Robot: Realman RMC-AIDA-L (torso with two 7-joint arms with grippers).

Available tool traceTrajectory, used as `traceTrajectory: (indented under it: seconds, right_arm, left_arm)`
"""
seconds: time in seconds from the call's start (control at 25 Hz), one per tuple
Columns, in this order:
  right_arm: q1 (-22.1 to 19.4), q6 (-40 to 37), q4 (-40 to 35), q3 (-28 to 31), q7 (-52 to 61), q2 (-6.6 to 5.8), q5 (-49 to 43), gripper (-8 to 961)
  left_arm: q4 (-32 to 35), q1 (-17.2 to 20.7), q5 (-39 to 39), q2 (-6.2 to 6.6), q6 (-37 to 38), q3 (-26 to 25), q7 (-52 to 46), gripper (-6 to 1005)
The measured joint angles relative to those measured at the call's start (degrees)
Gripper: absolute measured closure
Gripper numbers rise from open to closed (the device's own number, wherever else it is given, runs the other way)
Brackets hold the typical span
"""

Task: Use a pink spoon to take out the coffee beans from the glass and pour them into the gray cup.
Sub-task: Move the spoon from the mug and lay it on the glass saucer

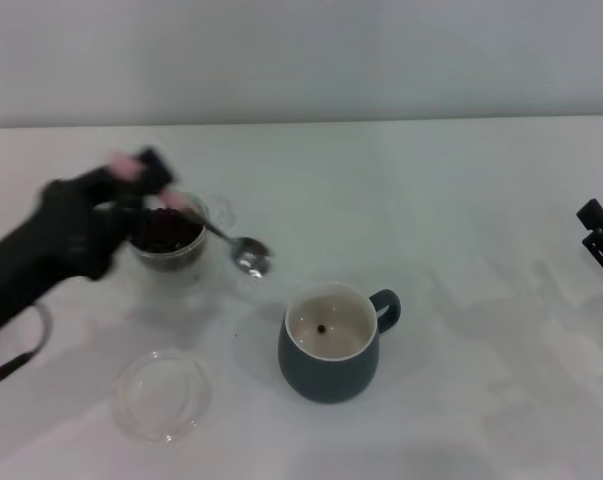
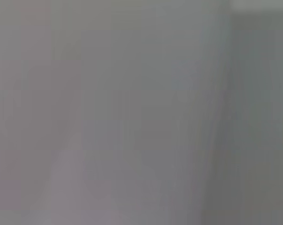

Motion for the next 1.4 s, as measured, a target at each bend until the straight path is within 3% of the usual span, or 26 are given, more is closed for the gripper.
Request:
traceTrajectory:
  seconds: [0.16, 0.36, 0.48, 0.6, 0.76, 1.0, 1.4]
  right_arm:
    - [0.0, 0.0, 0.2, -0.07, 0.02, 0.0, 0.01, 163]
    - [0.66, -0.21, 0.18, -0.09, 0.03, 0.01, 0.01, 162]
    - [1.21, -0.22, 0.13, -0.08, 0.03, 0.0, 0.01, 162]
    - [1.79, -0.33, 0.17, 0.02, 0.03, 0.03, 0.01, 162]
    - [2.65, -0.61, 0.24, -0.01, 0.03, 0.13, 0.02, 162]
    - [3.03, -0.68, 0.44, -0.05, 0.03, 0.18, 0.01, 162]
    - [2.65, -0.71, 0.54, 0.42, 0.03, 0.19, 0.29, 162]
  left_arm:
    - [-0.11, 5.11, -2.75, 1.77, 0.31, -0.78, -6.97, 864]
    - [-0.72, 10.88, 0.35, 6.44, 5.2, -2.0, -26.18, 865]
    - [-0.93, 13.01, 4.26, 9.36, 8.02, -2.04, -31.34, 865]
    - [-0.98, 14.29, 5.9, 10.42, 9.45, -2.05, -31.3, 864]
    - [-0.88, 14.79, 6.39, 10.03, 12.63, -2.09, -29.46, 864]
    - [-1.17, 12.26, 6.57, 7.56, 14.42, -2.03, -26.97, 864]
    - [-1.35, 7.59, 13.51, 5.01, 20.61, -2.1, -27.13, 866]
